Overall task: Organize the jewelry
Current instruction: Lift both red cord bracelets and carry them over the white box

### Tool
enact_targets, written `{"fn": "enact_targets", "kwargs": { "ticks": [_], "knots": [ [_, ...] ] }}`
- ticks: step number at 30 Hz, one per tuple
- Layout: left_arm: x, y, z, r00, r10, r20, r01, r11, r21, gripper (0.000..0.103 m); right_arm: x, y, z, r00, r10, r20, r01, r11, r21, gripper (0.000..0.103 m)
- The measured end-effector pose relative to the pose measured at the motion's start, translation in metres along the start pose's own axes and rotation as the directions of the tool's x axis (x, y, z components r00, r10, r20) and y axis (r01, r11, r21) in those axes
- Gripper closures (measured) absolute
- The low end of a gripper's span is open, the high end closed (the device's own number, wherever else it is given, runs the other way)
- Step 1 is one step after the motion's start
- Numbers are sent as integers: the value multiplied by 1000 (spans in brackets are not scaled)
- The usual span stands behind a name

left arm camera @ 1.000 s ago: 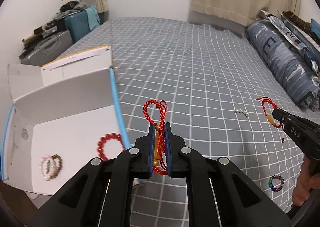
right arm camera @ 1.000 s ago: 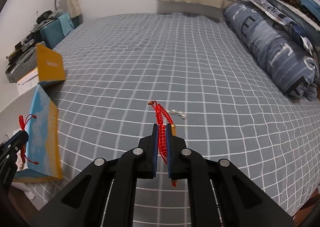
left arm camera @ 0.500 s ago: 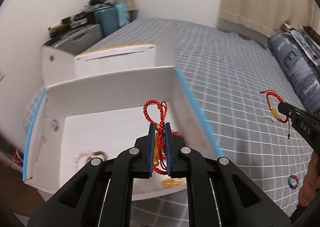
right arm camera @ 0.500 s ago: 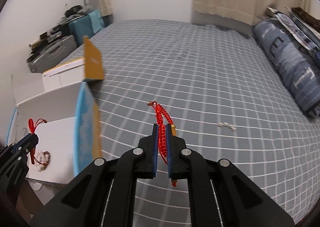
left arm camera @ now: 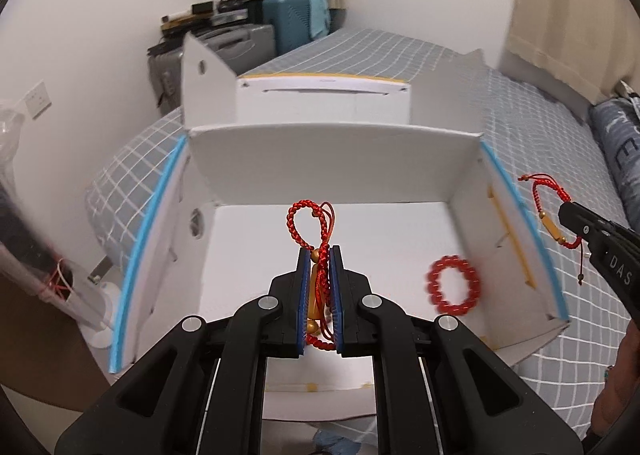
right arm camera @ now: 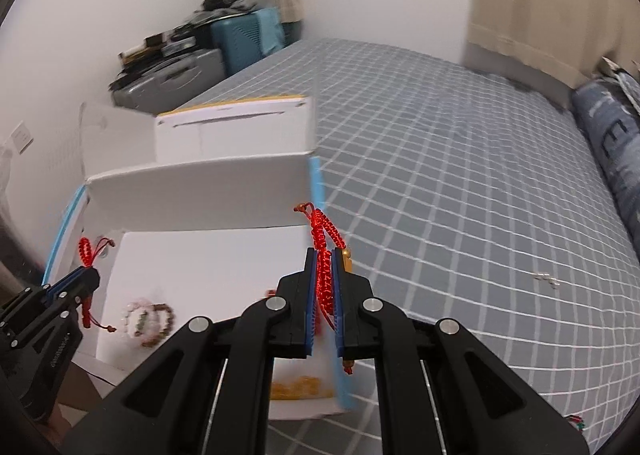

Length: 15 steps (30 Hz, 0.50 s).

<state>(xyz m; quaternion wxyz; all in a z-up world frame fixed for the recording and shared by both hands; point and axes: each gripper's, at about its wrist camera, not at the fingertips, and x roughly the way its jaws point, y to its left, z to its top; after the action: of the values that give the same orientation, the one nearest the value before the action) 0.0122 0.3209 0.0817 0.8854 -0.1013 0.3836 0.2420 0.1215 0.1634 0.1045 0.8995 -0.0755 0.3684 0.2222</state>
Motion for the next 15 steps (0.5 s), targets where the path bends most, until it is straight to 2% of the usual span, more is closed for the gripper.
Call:
{"fn": "enact_targets", "kwargs": {
  "ticks": [7, 15],
  "knots": [
    [18, 18, -6, 999, 29, -38, -30, 999, -24, 94, 25, 41, -8, 998, 34, -45, -36, 998, -52, 97],
    [44, 30, -9, 994, 18, -104, -22, 999, -42, 94, 54, 57, -19, 992, 44, -115, -52, 996, -72, 97]
  ]
}}
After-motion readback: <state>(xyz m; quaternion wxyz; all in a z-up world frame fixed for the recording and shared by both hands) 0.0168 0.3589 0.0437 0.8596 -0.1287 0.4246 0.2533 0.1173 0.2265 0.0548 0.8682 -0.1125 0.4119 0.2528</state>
